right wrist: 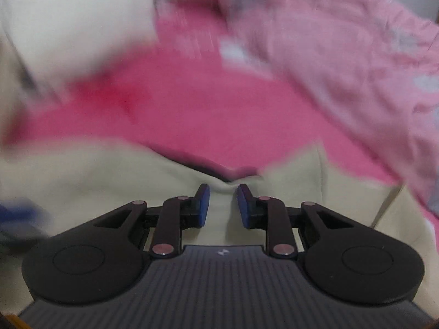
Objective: Fold clothes
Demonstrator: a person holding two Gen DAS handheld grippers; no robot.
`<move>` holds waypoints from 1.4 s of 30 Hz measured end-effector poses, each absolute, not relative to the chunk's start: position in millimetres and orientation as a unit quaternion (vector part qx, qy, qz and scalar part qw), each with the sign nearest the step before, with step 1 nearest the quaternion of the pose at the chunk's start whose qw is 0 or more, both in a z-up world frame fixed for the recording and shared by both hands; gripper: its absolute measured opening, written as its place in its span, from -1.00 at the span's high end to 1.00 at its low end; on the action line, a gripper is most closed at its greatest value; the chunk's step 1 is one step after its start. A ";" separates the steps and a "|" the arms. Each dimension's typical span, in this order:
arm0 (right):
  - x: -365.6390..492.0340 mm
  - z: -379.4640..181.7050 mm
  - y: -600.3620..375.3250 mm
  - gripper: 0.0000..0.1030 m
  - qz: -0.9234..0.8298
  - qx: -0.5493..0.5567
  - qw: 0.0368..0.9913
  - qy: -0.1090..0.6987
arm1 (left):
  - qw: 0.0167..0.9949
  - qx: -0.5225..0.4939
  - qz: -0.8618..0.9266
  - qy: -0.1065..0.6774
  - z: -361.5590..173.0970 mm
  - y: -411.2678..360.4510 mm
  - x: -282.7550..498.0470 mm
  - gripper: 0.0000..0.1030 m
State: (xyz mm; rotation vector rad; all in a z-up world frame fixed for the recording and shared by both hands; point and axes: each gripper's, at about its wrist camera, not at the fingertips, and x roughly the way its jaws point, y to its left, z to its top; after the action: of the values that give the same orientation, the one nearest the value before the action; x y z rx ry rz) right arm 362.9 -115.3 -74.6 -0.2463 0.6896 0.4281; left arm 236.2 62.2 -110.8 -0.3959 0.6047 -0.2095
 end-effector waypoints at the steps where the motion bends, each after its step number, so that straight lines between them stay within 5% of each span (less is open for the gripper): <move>1: 363.6 -76.7 -115.5 0.60 0.210 -0.116 0.910 0.339 | 0.930 -0.195 -0.103 0.294 -110.8 62.8 236.1 0.23; 11: 370.9 -97.6 -118.0 0.48 0.229 -0.080 0.890 0.386 | 0.935 -0.199 -0.083 0.281 -100.0 69.2 223.6 0.10; 16: 361.3 -68.7 -119.1 0.47 0.213 -0.062 0.889 0.400 | 0.941 -0.200 -0.058 0.265 -87.7 77.1 209.4 -0.28; 21: 304.1 16.3 -78.5 0.46 0.287 -0.169 0.902 0.275 | 0.945 -0.205 -0.031 0.251 -76.3 85.2 195.4 -0.30; 25: 254.7 65.1 -22.2 0.19 0.392 -0.252 0.869 0.169 | 0.926 -0.267 -0.007 0.265 -87.5 91.4 186.5 -0.33; 37: 221.3 30.6 166.3 -0.22 0.532 -0.509 0.664 0.129 | 0.904 -0.341 -0.011 0.259 -101.9 112.4 184.8 -0.36; 42: 241.9 6.4 188.1 -0.24 0.523 -0.522 0.651 0.170 | 0.899 -0.352 -0.015 0.262 -103.6 115.3 184.8 -0.36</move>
State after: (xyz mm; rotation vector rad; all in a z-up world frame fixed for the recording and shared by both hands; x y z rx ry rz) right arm 241.9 188.1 6.4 -1.1857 0.3869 1.1881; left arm 184.8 115.3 -103.5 -0.7285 0.5420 -0.0306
